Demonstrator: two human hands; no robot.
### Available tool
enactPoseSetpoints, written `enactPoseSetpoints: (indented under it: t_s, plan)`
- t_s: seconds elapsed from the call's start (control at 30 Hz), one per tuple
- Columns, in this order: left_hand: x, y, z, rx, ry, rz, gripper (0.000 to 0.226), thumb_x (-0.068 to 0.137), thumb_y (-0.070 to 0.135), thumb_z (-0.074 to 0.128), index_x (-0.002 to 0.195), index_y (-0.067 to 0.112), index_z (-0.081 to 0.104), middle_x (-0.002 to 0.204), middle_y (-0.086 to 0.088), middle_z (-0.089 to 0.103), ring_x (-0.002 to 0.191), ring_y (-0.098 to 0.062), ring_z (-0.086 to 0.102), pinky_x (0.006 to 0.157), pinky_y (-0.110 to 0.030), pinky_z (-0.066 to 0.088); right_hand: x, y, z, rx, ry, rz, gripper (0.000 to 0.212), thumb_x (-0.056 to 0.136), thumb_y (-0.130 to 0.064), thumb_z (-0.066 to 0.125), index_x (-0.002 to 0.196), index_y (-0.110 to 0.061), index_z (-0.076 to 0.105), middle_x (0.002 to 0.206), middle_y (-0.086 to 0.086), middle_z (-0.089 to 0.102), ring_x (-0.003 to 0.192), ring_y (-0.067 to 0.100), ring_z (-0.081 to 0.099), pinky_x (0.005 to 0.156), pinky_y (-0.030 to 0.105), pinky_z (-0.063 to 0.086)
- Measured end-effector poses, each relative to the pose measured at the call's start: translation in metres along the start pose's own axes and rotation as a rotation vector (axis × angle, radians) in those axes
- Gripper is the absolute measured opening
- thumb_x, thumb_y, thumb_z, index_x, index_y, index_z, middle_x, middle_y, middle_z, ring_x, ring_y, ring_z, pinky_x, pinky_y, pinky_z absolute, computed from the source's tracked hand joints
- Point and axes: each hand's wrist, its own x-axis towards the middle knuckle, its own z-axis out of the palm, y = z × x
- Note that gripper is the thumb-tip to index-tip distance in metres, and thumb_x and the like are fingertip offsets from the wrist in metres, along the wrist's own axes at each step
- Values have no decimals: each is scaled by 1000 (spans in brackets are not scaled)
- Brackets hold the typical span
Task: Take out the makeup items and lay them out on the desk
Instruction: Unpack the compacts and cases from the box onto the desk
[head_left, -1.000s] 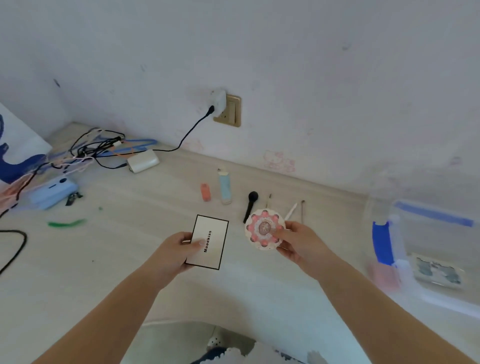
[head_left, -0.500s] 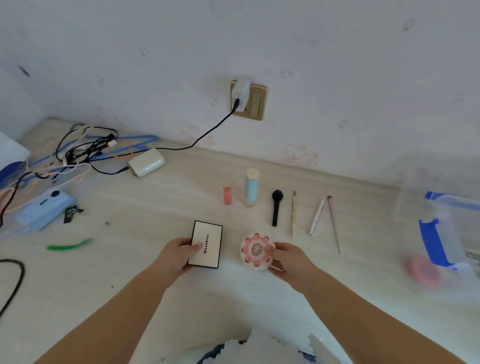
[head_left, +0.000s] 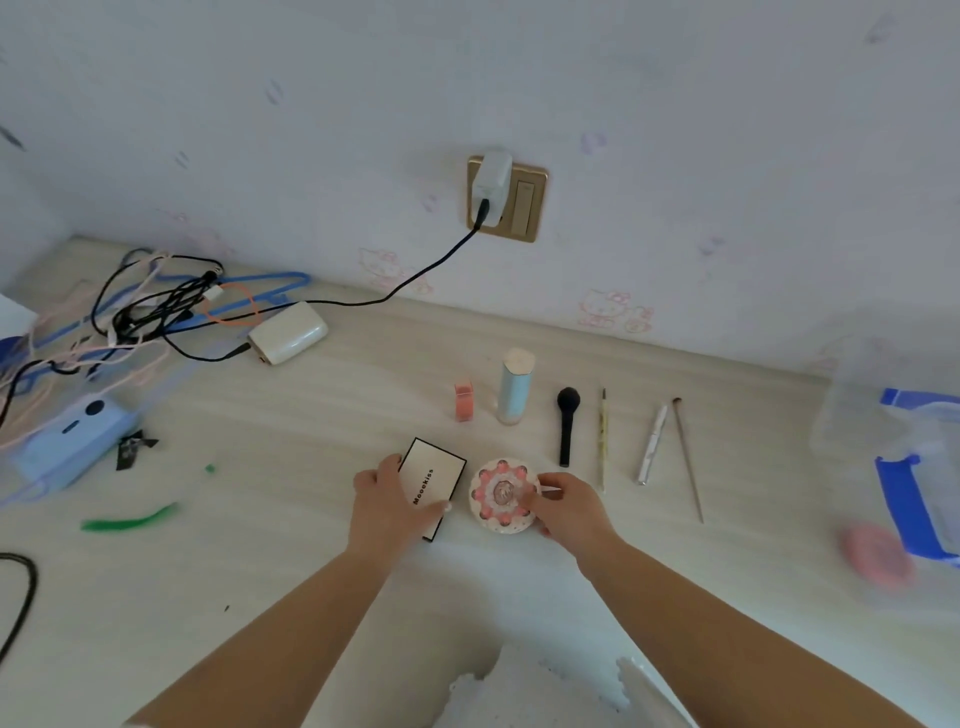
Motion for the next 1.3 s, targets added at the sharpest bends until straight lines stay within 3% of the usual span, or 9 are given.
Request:
enactPoseSetpoints:
  t_s: [0.17, 0.33, 0.57, 0.7, 0.87, 0.97, 1.1, 1.2, 1.3]
  plan:
    - [-2, 1, 11, 221, 73, 33, 85, 67, 41, 76, 137, 16, 33, 126, -10, 34, 122, -32, 36, 103, -34, 32, 3, -7, 1, -220, 17, -70, 27, 81, -29, 66, 105, -22, 58, 94, -8, 63, 82, 15, 62, 74, 32, 55]
    - [-1, 5, 13, 314, 156, -44, 80, 68, 54, 70, 129, 12, 39, 126, -8, 36, 123, -31, 37, 100, -38, 35, 5, -10, 2, -304, 37, -132, 27, 85, -27, 62, 111, -21, 59, 95, -10, 60, 82, 11, 56, 55, 18, 37]
    - [-3, 4, 19, 282, 180, -87, 82, 71, 54, 68, 134, 12, 35, 131, -9, 34, 125, -32, 35, 101, -38, 34, 8, -7, 11, -246, 57, -132, 17, 81, -16, 56, 90, -22, 69, 92, 1, 69, 78, 20, 67, 71, 39, 58]
    - [-1, 3, 20, 274, 163, -106, 87, 70, 54, 68, 137, 14, 31, 132, -9, 32, 126, -33, 35, 102, -38, 34, 12, -1, 13, -313, 71, -157, 18, 79, -18, 55, 84, -24, 71, 101, 7, 65, 69, 18, 64, 51, 22, 41]
    - [1, 1, 19, 247, 157, -111, 93, 70, 56, 68, 142, 15, 25, 134, -9, 31, 128, -33, 33, 105, -40, 33, 12, -1, 12, -326, 79, -158, 24, 82, -25, 59, 104, -25, 68, 112, 5, 61, 74, 13, 58, 55, 21, 41]
    - [-4, 3, 12, 130, 213, -60, 91, 75, 53, 67, 145, 16, 22, 138, -12, 30, 132, -33, 28, 107, -41, 29, -1, -7, 5, -147, 123, -132, 45, 85, -36, 62, 127, -24, 53, 120, 1, 54, 90, 12, 54, 69, 22, 40]
    - [-20, 25, -6, -242, 342, 185, 52, 82, 26, 68, 130, 19, 48, 127, -4, 40, 120, -21, 43, 103, -35, 38, -24, -22, -15, 151, 203, -225, 43, 86, -37, 63, 125, -25, 51, 100, -8, 59, 85, 9, 57, 72, 25, 50]
    - [-39, 64, -17, -459, 225, 283, 25, 85, 14, 63, 104, 29, 57, 110, 3, 57, 95, -6, 57, 81, -19, 47, -42, -32, -38, 313, 238, -309, 31, 88, -27, 63, 118, -27, 56, 86, -10, 59, 76, 8, 57, 80, 34, 54]
    - [-56, 105, -12, -557, 75, 378, 20, 86, 10, 62, 101, 24, 62, 104, 4, 64, 80, 10, 58, 66, -3, 43, -58, -36, -66, 437, 271, -391, 24, 88, -20, 62, 110, -29, 58, 84, -10, 59, 73, 3, 58, 81, 33, 55]
